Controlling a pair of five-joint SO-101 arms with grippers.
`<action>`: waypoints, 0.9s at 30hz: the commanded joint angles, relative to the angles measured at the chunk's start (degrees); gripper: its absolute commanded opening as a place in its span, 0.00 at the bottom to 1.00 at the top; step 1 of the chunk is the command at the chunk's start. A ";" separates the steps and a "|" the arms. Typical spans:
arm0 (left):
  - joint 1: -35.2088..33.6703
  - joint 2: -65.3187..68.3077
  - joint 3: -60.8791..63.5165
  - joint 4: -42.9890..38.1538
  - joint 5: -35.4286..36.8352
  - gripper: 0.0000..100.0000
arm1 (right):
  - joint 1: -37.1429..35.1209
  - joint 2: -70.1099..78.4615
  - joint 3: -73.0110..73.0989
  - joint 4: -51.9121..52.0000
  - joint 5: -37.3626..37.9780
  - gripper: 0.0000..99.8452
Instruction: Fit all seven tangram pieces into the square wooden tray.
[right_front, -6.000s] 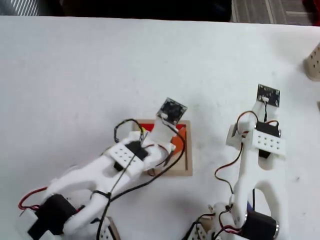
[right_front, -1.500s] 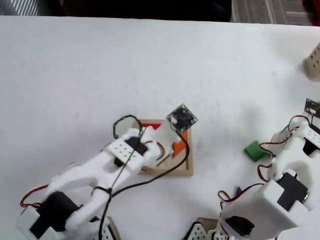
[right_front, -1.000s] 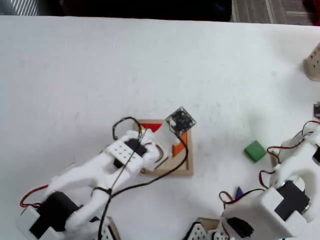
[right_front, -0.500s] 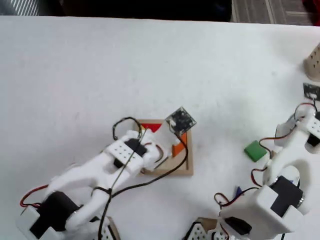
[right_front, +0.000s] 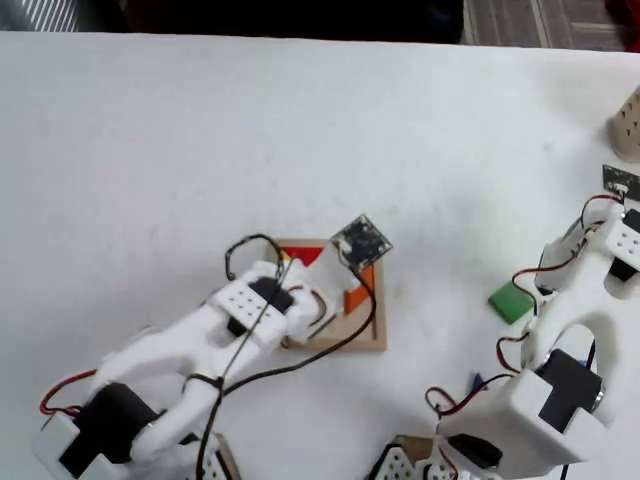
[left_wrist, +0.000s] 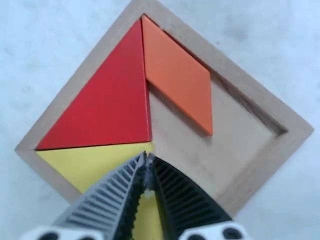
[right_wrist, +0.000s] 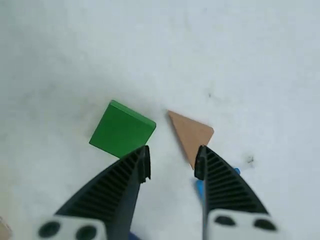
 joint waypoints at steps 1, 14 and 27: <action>-0.04 -2.77 -0.44 0.44 -0.09 0.02 | 1.19 -2.86 -1.14 0.22 -0.35 0.16; -0.04 -2.77 -0.44 0.18 -0.44 0.02 | 5.49 -2.95 12.22 -14.90 29.19 0.16; -0.04 -2.77 -0.44 0.35 -0.53 0.02 | 5.14 2.42 12.66 -17.01 32.97 0.24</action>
